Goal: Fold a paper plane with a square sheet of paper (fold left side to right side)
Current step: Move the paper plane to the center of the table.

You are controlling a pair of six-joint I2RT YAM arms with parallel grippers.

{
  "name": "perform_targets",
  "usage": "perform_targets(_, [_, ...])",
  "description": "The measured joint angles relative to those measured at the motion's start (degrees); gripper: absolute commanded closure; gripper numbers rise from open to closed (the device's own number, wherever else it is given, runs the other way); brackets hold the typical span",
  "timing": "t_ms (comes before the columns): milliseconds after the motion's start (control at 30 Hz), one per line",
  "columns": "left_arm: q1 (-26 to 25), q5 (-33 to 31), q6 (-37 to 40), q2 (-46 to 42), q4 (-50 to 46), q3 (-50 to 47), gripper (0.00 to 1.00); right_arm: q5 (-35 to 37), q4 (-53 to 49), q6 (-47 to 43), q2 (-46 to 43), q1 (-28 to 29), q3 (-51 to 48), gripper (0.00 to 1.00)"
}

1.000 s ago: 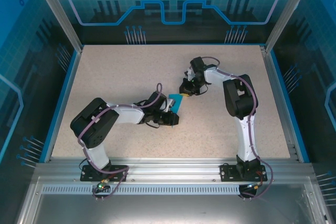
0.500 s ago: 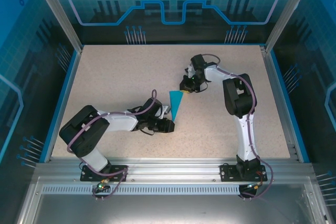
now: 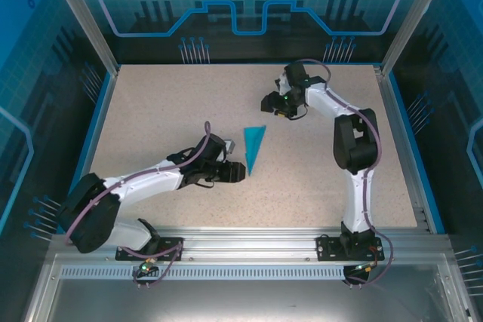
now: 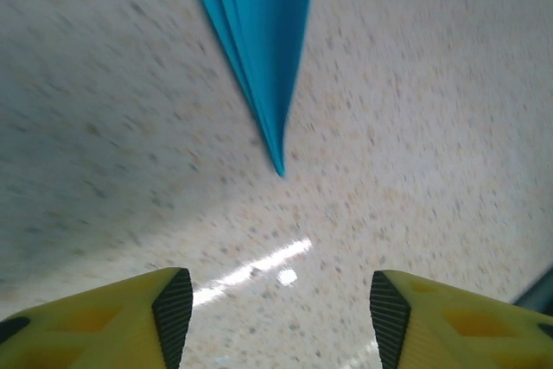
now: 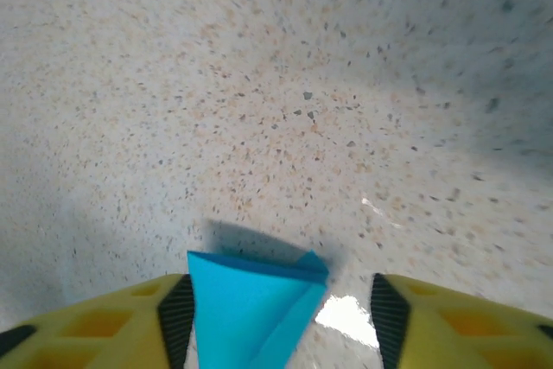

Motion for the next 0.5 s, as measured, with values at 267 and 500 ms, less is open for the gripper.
perform_targets(267, [0.0,-23.0,-3.2,-10.4,-6.8,0.7,0.03,8.2,-1.6,0.0,-16.4,0.2,-10.2,0.13])
perform_targets(500, [0.0,-33.9,-5.7,-13.9,-11.2,0.7,0.02,12.3,-2.9,1.7,-21.3,6.1,-17.9,0.06])
